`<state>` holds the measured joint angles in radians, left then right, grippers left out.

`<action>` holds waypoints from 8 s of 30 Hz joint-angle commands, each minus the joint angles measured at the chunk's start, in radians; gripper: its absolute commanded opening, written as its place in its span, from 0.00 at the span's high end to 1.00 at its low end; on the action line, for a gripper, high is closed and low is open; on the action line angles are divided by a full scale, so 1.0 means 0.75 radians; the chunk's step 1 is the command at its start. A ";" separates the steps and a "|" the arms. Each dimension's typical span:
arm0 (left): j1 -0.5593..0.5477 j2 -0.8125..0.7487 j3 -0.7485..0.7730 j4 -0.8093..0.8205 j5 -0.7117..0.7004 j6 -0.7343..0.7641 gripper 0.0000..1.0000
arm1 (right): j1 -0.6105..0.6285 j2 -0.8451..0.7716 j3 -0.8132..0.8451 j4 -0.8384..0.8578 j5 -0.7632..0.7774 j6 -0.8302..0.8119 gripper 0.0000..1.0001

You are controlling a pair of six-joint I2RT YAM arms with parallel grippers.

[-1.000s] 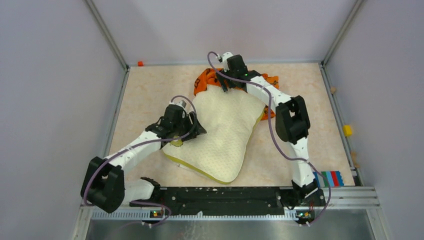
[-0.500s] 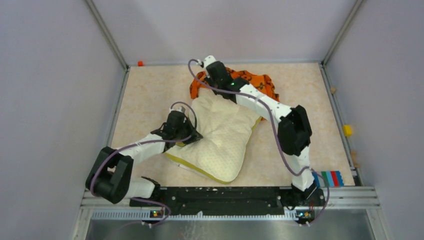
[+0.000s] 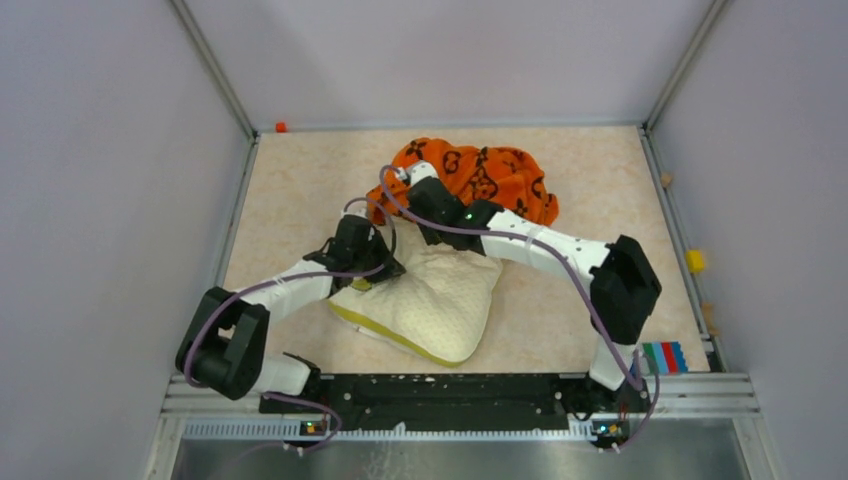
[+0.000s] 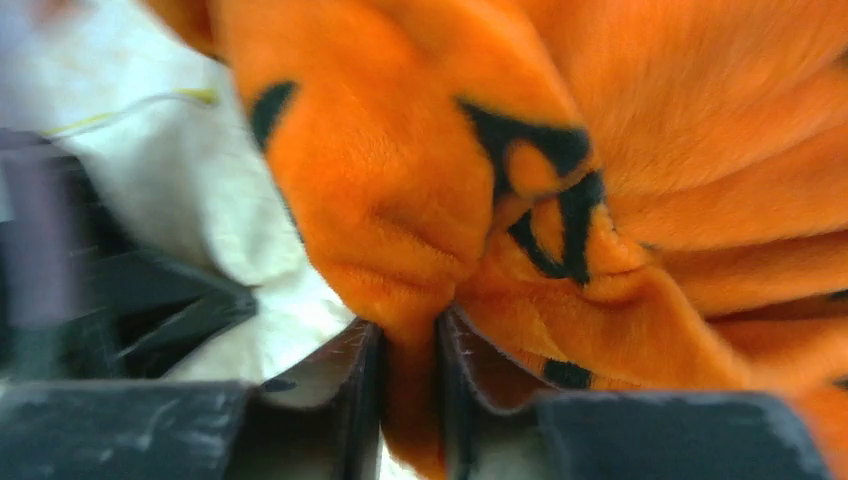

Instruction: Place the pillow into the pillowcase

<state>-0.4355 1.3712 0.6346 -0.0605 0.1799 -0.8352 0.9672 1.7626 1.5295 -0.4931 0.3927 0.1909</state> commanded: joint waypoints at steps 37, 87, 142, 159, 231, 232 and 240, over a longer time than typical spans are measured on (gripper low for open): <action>0.084 -0.896 0.026 -1.044 0.059 0.010 0.01 | -0.349 0.406 0.603 0.007 -0.009 -0.338 1.00; -0.041 -0.312 1.178 0.284 -0.015 0.302 1.00 | -0.281 0.044 1.189 -0.476 -0.463 0.159 1.00; 0.019 -0.669 -0.128 -0.529 -0.223 -0.128 1.00 | 0.123 0.093 0.125 -0.245 -0.009 0.292 1.00; 0.020 -0.721 -0.200 -0.574 -0.255 -0.180 1.00 | 0.060 0.061 0.345 -0.113 0.010 -0.087 0.37; 0.004 -0.592 0.235 -0.622 -0.380 0.294 0.01 | -0.881 -0.414 -1.044 1.005 -0.923 0.604 0.25; -0.032 -0.584 0.273 -0.661 -0.411 0.310 0.01 | -0.889 -0.366 -1.040 1.058 -0.940 0.625 0.25; -0.460 -0.305 0.409 -0.863 -0.794 0.326 0.01 | -0.899 -0.147 -1.039 1.283 -0.973 0.768 0.54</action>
<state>-0.6525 1.0126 0.9028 -0.6376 -0.2382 -0.6132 0.3023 1.6173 0.7460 0.2901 -0.2832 0.6949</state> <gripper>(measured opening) 0.988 0.634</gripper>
